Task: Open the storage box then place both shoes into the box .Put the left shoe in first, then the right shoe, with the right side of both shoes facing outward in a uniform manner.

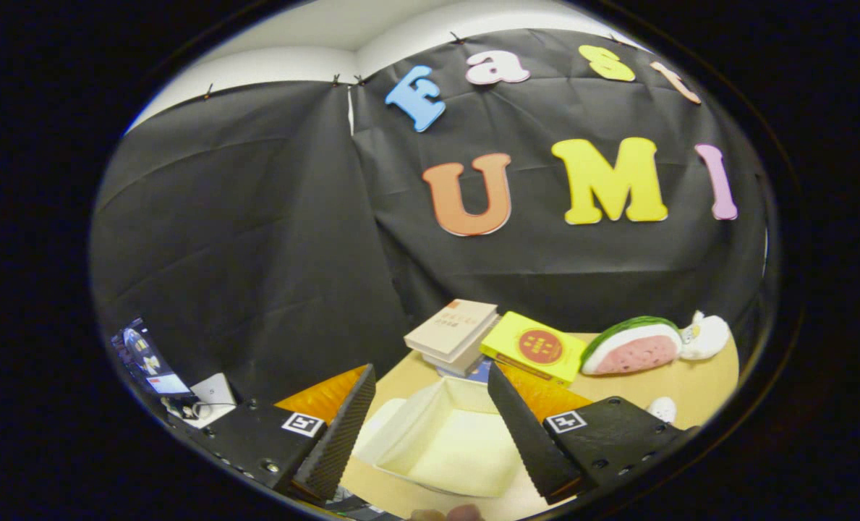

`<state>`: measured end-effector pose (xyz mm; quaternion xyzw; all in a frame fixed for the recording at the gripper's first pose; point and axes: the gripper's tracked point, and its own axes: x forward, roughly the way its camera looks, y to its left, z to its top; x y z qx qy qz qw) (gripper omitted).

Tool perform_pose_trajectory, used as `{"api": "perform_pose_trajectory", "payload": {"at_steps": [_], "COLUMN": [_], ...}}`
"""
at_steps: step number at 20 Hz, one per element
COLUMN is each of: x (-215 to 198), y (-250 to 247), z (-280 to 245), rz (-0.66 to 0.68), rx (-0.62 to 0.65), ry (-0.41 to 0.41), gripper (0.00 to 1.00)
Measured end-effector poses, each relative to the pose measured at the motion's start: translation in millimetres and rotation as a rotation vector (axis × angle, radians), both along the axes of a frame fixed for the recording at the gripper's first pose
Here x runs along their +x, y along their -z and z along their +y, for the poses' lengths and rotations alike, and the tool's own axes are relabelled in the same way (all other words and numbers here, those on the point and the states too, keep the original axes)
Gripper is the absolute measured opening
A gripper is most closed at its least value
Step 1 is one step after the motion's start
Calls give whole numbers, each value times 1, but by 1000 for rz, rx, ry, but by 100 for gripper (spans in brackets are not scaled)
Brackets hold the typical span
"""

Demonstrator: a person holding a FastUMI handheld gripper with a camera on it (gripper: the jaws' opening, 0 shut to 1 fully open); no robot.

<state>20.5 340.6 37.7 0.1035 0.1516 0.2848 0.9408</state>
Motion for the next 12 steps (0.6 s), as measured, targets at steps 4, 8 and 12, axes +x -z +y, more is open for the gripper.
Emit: {"api": "perform_pose_trajectory", "payload": {"at_steps": [4, 8, 12], "x": [5, 11, 15], "y": [22, 66, 134], "z": [-99, -177, -226], "rz": [-14, 36, 136], "rx": [-41, -66, -126], "ry": [160, 263, 309], "gripper": [95, 95, 95]}}
